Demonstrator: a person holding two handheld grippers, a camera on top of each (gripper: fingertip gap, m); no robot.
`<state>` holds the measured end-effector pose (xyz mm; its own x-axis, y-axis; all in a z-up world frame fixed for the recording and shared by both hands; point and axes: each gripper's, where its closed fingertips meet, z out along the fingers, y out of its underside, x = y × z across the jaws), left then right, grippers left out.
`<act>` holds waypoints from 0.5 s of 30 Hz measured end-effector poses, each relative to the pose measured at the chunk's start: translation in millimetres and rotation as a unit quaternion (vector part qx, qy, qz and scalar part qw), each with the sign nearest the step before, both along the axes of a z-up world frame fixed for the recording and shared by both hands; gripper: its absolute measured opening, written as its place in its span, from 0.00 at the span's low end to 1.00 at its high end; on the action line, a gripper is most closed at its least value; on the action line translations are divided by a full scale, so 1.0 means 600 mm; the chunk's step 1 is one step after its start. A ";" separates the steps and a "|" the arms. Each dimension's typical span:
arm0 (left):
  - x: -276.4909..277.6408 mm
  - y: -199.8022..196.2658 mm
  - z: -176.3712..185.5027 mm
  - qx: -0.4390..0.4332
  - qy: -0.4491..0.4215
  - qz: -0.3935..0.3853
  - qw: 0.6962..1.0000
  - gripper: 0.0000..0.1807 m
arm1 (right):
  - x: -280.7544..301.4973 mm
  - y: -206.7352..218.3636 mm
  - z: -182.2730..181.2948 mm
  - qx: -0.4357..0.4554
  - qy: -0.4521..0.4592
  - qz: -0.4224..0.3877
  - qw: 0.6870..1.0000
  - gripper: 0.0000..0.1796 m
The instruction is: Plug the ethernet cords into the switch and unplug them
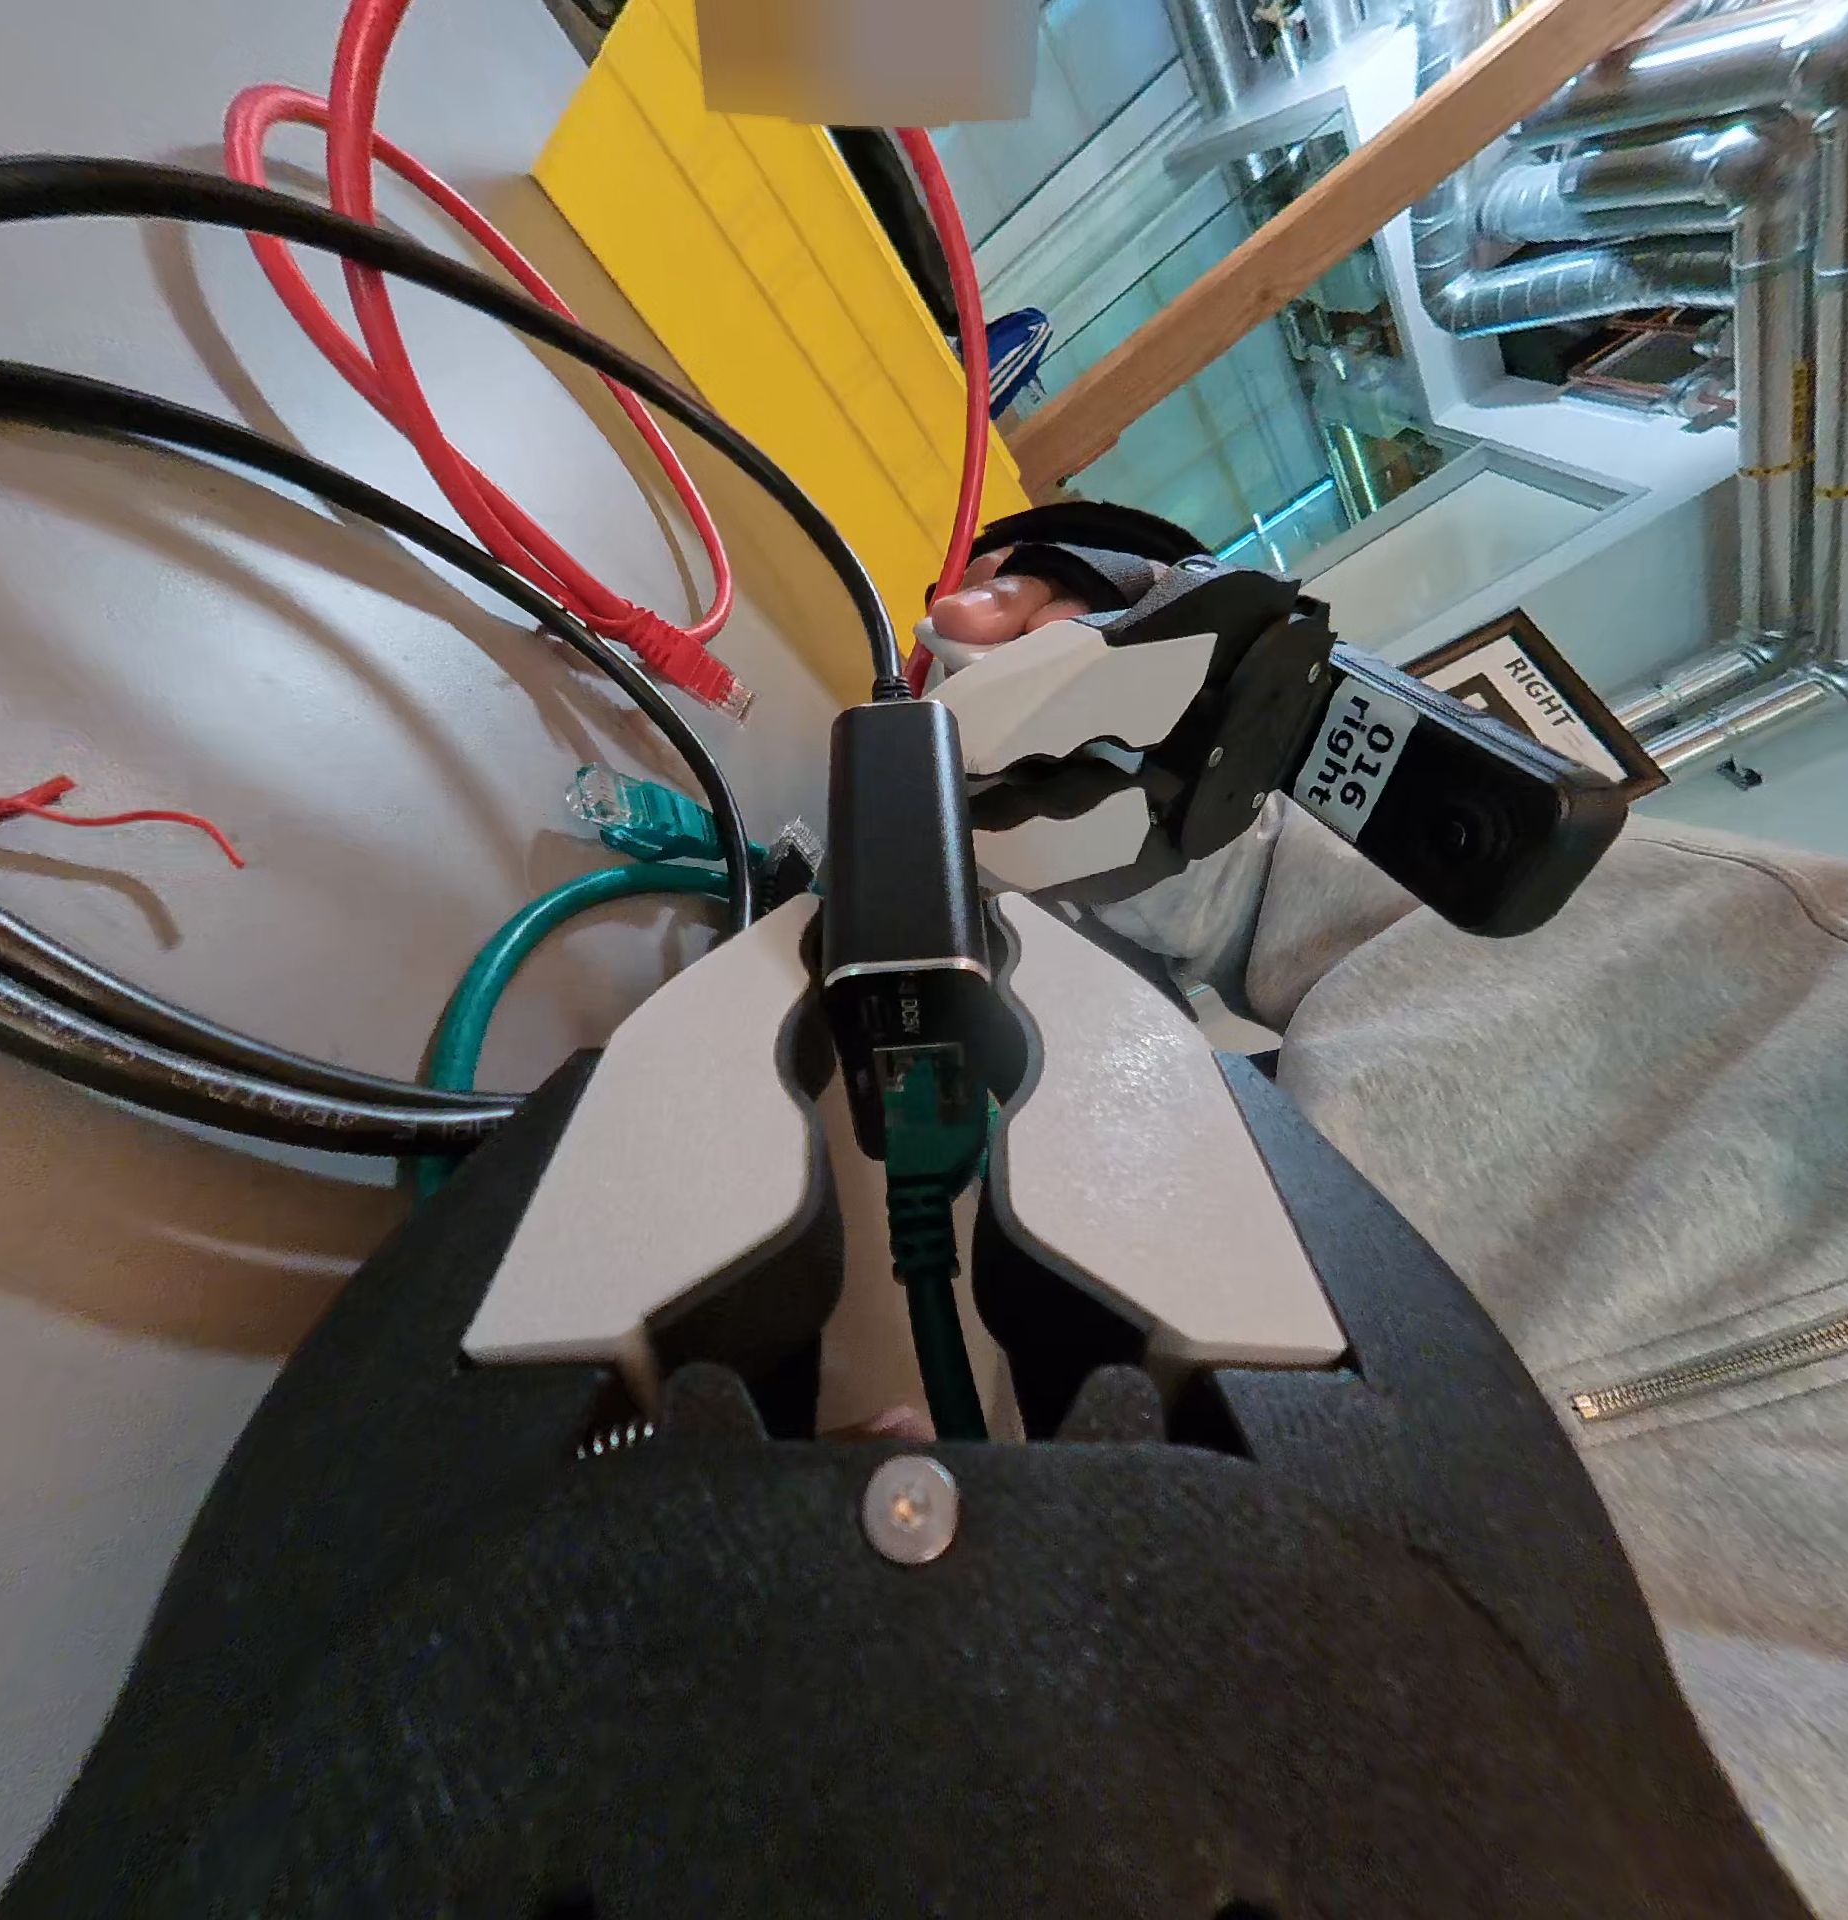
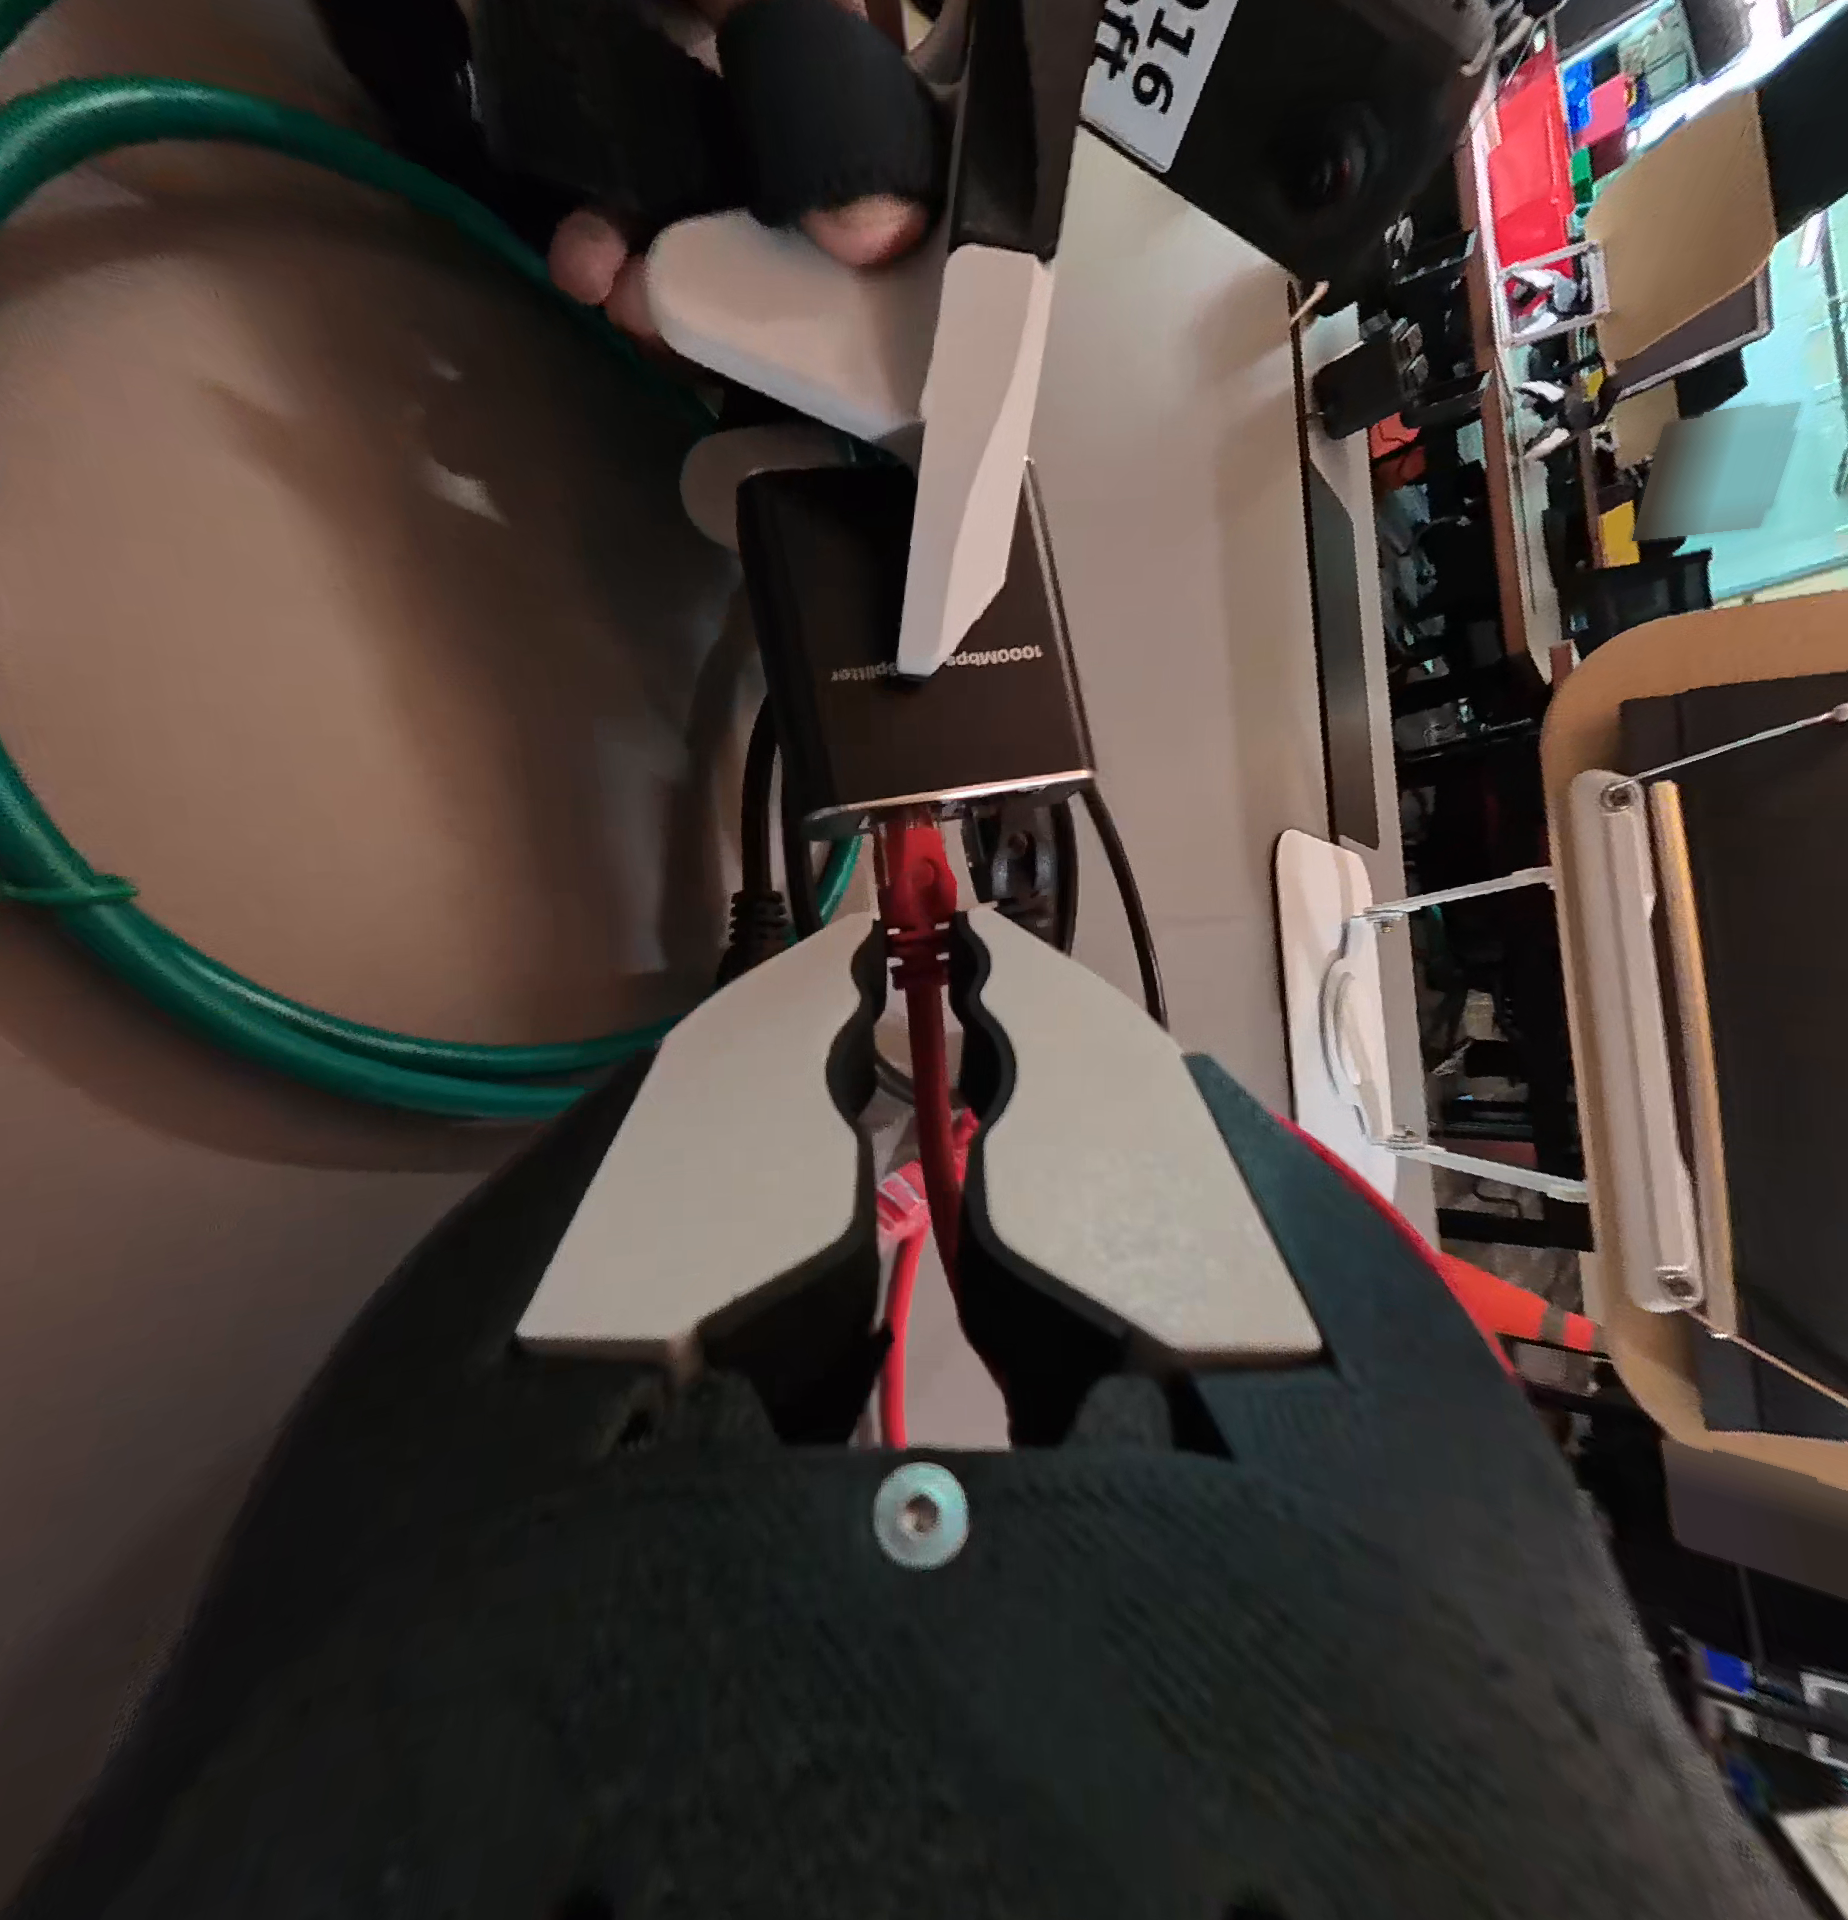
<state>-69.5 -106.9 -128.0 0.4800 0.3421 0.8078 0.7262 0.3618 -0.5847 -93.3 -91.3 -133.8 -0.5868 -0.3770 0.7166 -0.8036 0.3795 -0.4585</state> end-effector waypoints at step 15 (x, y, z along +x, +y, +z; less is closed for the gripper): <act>-0.005 -0.003 0.000 0.002 -0.003 0.007 1.000 0.14 | 0.000 -0.006 -0.004 -0.020 -0.048 -0.026 0.998 0.05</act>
<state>-72.7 -108.5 -128.2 0.4696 0.3463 0.8121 0.7248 0.3740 -0.5786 -93.3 -94.7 -136.2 -0.6719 -0.3169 0.6694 -0.7348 0.3986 -0.5488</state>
